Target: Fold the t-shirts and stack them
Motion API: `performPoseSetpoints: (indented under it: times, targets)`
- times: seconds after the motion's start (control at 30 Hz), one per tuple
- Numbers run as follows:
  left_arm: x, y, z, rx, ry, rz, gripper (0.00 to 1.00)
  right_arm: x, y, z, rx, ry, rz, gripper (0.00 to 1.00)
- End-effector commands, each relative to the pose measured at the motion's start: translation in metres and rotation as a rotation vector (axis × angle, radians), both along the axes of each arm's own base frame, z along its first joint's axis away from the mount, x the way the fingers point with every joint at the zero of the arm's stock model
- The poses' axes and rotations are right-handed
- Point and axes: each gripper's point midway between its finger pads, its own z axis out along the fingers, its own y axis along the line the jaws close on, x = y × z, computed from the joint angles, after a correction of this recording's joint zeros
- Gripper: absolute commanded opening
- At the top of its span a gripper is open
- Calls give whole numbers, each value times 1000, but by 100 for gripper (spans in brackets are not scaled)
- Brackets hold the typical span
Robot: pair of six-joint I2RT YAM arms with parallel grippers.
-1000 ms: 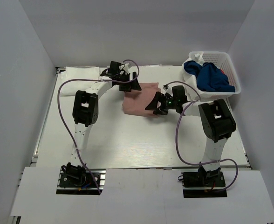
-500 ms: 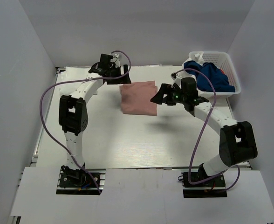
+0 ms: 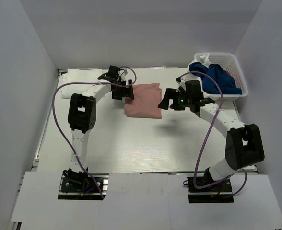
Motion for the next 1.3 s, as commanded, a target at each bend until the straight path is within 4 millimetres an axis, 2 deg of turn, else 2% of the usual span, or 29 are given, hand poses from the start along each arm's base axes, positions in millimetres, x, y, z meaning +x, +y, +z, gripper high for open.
performPoseSetpoints:
  times: [0.0,0.1,0.13,0.17,0.2,0.27,0.33,0.4,0.43,0.47,0.53,0.6,0.63,0.67,0.7,0.73,0.8,0.83,0.87,0.93,1.0,1.1,1.13,1.17,1.23,1.27]
  targets:
    - [-2,-15,-3,-49,24,-47,89,9,-7,16,-31,-61,-27,91]
    - [-10,-32,-11,-89,30,-104,74,11,-13,13,-55,-66,-51,91]
    - [-13,-31,-14,-84,34,-111,70,11,-15,14,-60,-69,-61,91]
    - [-14,-36,-19,-83,35,-120,61,13,-18,10,-80,-68,-79,91]
    - [-18,-37,-29,-44,44,-135,58,13,-20,9,-91,-70,-90,91]
    - [-22,-36,-33,-4,54,-143,50,16,-25,8,-108,-77,-110,91]
    - [-14,-26,-33,57,30,-115,29,18,-28,10,-121,-90,-123,91]
    - [-5,-11,-29,144,11,-63,0,19,-32,11,-133,-98,-138,91]
    - [-1,-8,-24,166,-5,-63,0,19,-33,11,-137,-104,-140,91]
    - [11,-2,-6,173,-49,-50,0,18,-33,13,-137,-109,-141,91]
    - [20,11,17,248,-115,-59,0,20,-37,12,-160,-115,-153,91]
    - [34,31,58,348,-236,-17,0,21,-42,11,-183,-125,-165,91]
    - [34,37,69,410,-280,-52,0,21,-44,7,-198,-115,-169,91]
    - [36,51,80,480,-314,-29,0,23,-47,6,-215,-117,-179,91]
    - [38,56,108,496,-385,-16,0,23,-49,1,-231,-108,-181,91]
    - [33,62,110,519,-385,-24,0,23,-50,0,-241,-109,-181,91]
    - [35,76,125,529,-411,-30,0,23,-54,-5,-261,-93,-196,91]
    - [35,89,140,559,-428,-4,0,23,-55,-6,-267,-93,-195,91]
    - [37,111,146,655,-440,33,0,24,-55,-8,-270,-91,-197,91]
    - [38,126,154,719,-454,37,0,25,-55,-12,-277,-81,-193,91]
    - [38,131,158,770,-459,-7,0,25,-57,-14,-291,-78,-195,91]
    - [40,158,172,877,-489,1,0,26,-57,-19,-299,-64,-197,91]
    - [42,160,172,895,-500,-2,0,27,-57,-22,-301,-60,-196,91]
    - [49,167,188,901,-549,34,0,27,-58,-23,-303,-53,-198,91]
    - [53,174,197,905,-569,53,0,27,-55,-26,-306,-44,-188,91]
    - [57,187,206,908,-576,87,0,28,-56,-28,-310,-43,-189,91]
